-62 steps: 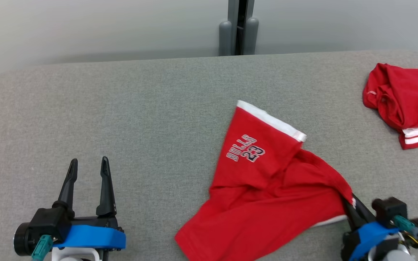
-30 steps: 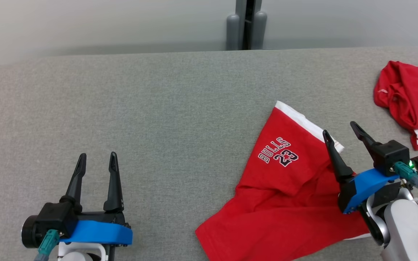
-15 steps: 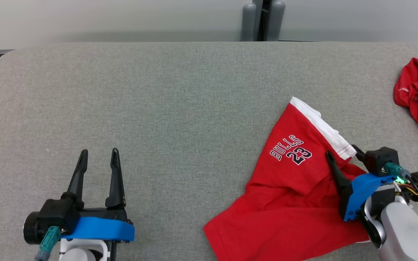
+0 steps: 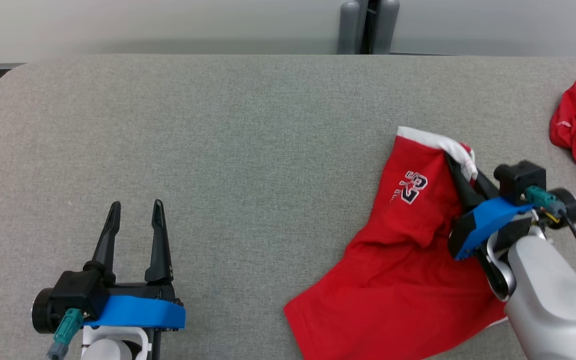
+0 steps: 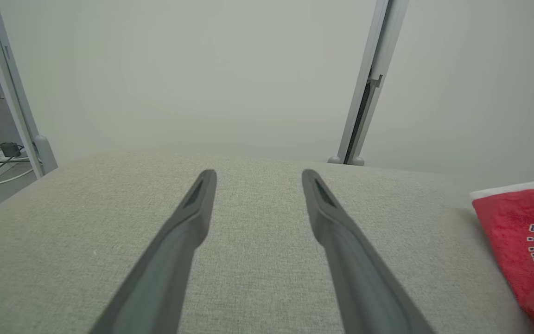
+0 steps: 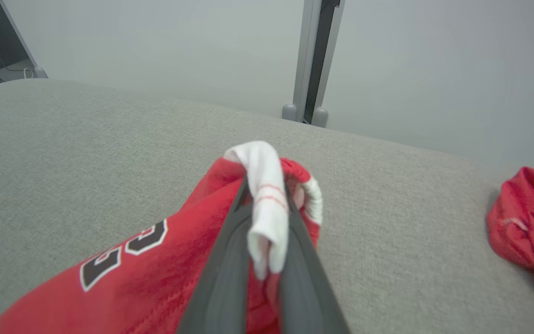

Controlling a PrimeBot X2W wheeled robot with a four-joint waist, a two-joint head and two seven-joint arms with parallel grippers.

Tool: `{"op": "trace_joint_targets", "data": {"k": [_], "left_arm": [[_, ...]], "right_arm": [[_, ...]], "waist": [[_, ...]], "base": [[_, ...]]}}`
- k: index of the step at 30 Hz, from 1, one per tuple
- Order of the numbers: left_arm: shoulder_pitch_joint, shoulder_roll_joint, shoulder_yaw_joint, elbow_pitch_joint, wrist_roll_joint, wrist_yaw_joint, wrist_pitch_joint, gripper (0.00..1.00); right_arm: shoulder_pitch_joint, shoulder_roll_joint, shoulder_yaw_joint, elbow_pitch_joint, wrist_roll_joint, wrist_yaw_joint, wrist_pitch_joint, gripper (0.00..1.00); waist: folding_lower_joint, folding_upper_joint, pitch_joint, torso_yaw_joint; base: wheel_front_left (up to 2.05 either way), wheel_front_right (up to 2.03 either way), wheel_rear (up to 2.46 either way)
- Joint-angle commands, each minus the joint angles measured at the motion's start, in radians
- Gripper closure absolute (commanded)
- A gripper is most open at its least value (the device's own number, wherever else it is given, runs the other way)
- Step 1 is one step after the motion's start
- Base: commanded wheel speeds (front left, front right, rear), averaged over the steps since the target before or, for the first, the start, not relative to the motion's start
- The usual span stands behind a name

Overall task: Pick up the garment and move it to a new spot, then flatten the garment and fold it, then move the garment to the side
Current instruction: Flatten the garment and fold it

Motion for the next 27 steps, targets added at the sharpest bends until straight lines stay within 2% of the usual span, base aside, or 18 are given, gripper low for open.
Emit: {"op": "trace_joint_targets", "data": {"k": [1,7,20,21,22,27], "left_arm": [[-0.001,0.004,0.001,-0.004,-0.005,0.006,-0.003,0.00],[-0.017,0.004,-0.009,-0.008,-0.010,0.008,-0.003,0.00],[-0.045,0.004,-0.037,-0.010,-0.030,0.018,-0.003,0.00],[-0.046,0.004,-0.038,-0.010,-0.031,0.019,-0.003,0.00],[-0.046,0.004,-0.039,-0.010,-0.031,0.020,-0.003,0.00],[-0.036,0.004,-0.036,-0.009,-0.025,0.023,-0.003,0.00]], "right_arm": [[-0.040,0.007,-0.002,-0.006,0.002,-0.001,-0.009,1.00],[-0.143,0.012,-0.054,0.033,-0.019,-0.001,-0.006,1.00],[-0.307,0.034,-0.163,0.247,-0.110,-0.001,-0.061,1.00],[-0.313,0.035,-0.164,0.265,-0.120,-0.001,-0.068,0.68],[-0.315,0.041,-0.161,0.286,-0.125,-0.001,-0.067,0.00],[-0.291,0.047,-0.152,0.336,-0.133,-0.001,-0.098,0.00]], "waist": [[0.0000,0.0000,0.001,0.002],[0.0000,0.0000,0.017,0.017],[0.0000,0.0000,0.051,0.051],[0.0000,0.0000,0.052,0.051],[0.0000,0.0000,0.053,0.050],[0.0000,0.0000,0.044,0.033]], "base": [[0.00,0.00,0.00],[0.00,0.00,0.00],[0.00,0.00,0.00],[0.00,0.00,0.00],[0.00,0.00,0.00],[0.00,0.00,0.00]]}}
